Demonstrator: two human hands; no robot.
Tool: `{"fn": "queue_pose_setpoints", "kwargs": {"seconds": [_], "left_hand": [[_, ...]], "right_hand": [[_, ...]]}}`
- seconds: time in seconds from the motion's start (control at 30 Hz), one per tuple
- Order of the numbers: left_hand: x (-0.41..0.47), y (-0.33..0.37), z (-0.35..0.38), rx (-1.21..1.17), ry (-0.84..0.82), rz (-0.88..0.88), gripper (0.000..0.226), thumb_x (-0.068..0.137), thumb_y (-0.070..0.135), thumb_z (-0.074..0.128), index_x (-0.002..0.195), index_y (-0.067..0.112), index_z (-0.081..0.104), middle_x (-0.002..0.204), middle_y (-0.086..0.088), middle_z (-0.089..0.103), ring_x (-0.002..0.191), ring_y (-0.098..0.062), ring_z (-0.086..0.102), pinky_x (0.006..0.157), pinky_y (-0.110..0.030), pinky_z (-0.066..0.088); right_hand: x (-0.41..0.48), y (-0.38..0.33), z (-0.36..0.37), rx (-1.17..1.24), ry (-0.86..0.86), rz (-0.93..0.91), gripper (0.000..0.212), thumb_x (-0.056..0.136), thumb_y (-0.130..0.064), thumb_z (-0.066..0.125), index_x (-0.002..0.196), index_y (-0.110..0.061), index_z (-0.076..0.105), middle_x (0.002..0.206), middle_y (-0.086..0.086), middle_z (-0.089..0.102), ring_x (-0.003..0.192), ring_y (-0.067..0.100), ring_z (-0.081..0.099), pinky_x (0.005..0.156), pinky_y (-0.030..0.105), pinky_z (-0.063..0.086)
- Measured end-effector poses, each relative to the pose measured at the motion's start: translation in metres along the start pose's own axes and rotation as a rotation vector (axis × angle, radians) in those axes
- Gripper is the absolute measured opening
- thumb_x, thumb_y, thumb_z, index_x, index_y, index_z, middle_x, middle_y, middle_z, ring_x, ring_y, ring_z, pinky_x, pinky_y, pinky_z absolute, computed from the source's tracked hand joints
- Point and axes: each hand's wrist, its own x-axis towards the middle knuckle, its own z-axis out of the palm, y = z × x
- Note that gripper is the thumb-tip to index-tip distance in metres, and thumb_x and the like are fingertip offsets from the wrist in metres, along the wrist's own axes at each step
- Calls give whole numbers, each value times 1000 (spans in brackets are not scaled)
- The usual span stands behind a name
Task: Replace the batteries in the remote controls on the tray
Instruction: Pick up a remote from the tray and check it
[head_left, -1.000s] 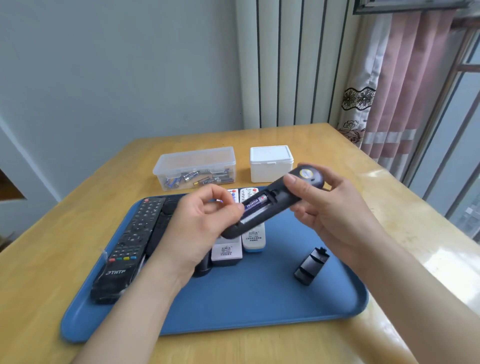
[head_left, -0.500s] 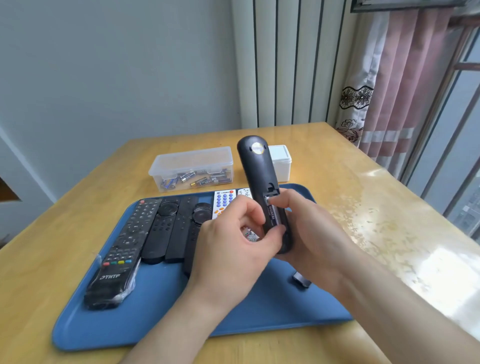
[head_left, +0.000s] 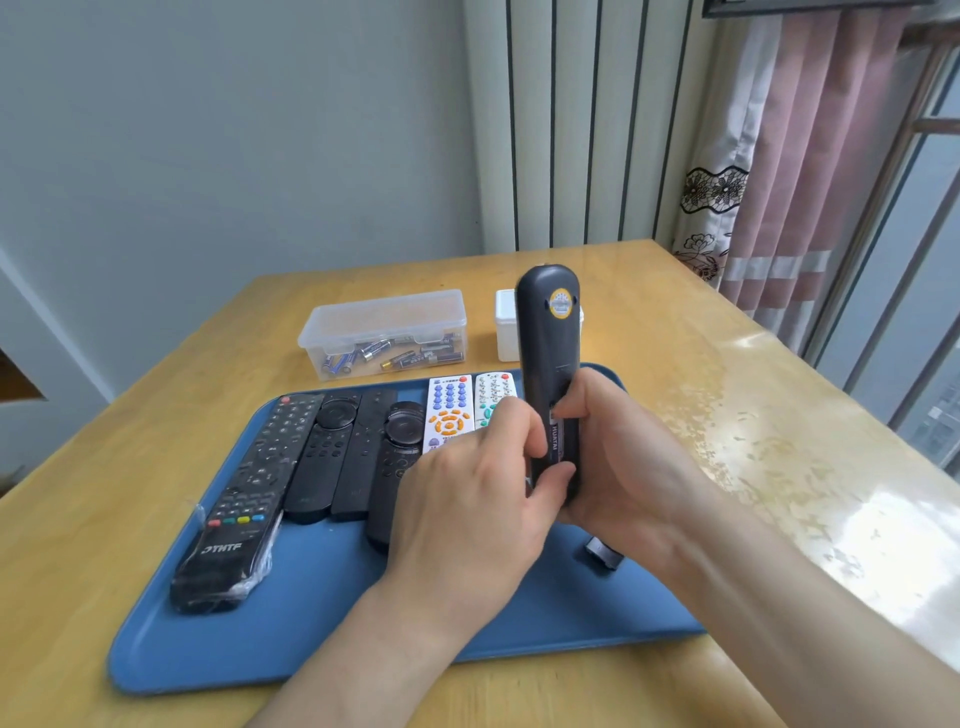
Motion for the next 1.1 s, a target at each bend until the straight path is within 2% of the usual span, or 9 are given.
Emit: {"fn": "queue_pose_setpoints", "kwargs": {"seconds": [0.13, 0.3, 0.5, 0.57, 0.63, 0.73, 0.83, 0.93, 1.1], "left_hand": [[-1, 3, 2, 62, -15, 46, 33, 74, 40, 67, 88, 24, 42, 59, 10, 60, 49, -19, 54, 40, -25, 29], [0, 0, 2, 92, -68, 53, 44, 79, 35, 71, 113, 29, 44, 62, 11, 60, 49, -22, 57, 40, -24, 30], [4, -5, 0, 203, -137, 15, 24, 92, 51, 35, 96, 31, 47, 68, 8, 58, 56, -24, 58, 39, -28, 32], [5, -6, -2, 8, -124, -70, 22, 94, 50, 34, 92, 30, 42, 71, 9, 55, 62, -23, 54, 46, -34, 39], [9, -3, -4, -457, -96, -261, 22, 96, 43, 38, 84, 25, 42, 68, 6, 54, 57, -19, 45, 49, -36, 37], [20, -4, -13, -1254, -22, -708, 18, 95, 10, 33, 80, 15, 43, 64, -7, 57, 45, -15, 30, 38, -20, 17], [23, -7, -21, -1596, -62, -964, 23, 84, 2, 31, 76, 12, 50, 65, -10, 55, 44, -13, 35, 33, -17, 15], [22, -10, -21, -1521, -172, -952, 34, 81, -1, 37, 61, 8, 63, 67, -7, 58, 49, -12, 38, 36, -17, 19], [20, -9, -11, -966, -442, -640, 46, 92, -10, 35, 90, 11, 75, 68, 4, 56, 48, -8, 34, 39, -14, 23]], "right_hand": [[-2, -2, 0, -18, -7, -1, 10, 67, -14, 37, 61, -19, 44, 61, 3, 41, 58, 20, 37, 58, 29, 34], [-3, -1, 0, -7, -5, 13, 15, 53, -15, 40, 64, -18, 49, 70, 6, 49, 66, 23, 45, 70, 36, 38], [-4, 0, 2, 18, -47, 34, 8, 62, -14, 47, 67, -17, 51, 77, 6, 44, 68, 21, 45, 66, 30, 44], [-6, -2, 1, 32, -107, 39, 10, 73, -13, 52, 80, -14, 59, 77, 5, 53, 66, 18, 52, 66, 29, 46], [-5, -5, 0, 63, -118, 1, 13, 86, -13, 54, 94, -10, 64, 84, 9, 61, 73, 19, 59, 70, 31, 49], [-2, -10, -6, 13, 36, -121, 11, 96, -6, 51, 96, -3, 61, 85, 15, 66, 68, 25, 67, 62, 33, 56], [-3, -18, -16, -116, 139, -211, 11, 99, -4, 49, 105, -3, 58, 88, 16, 69, 61, 28, 69, 55, 32, 58], [0, -22, -27, -505, 294, -258, 15, 96, -6, 48, 101, -8, 62, 83, 13, 73, 62, 24, 71, 58, 32, 56], [9, -17, -41, -1075, 473, -256, 21, 88, -16, 50, 68, -7, 53, 56, 2, 46, 55, 22, 43, 51, 31, 30]]}}
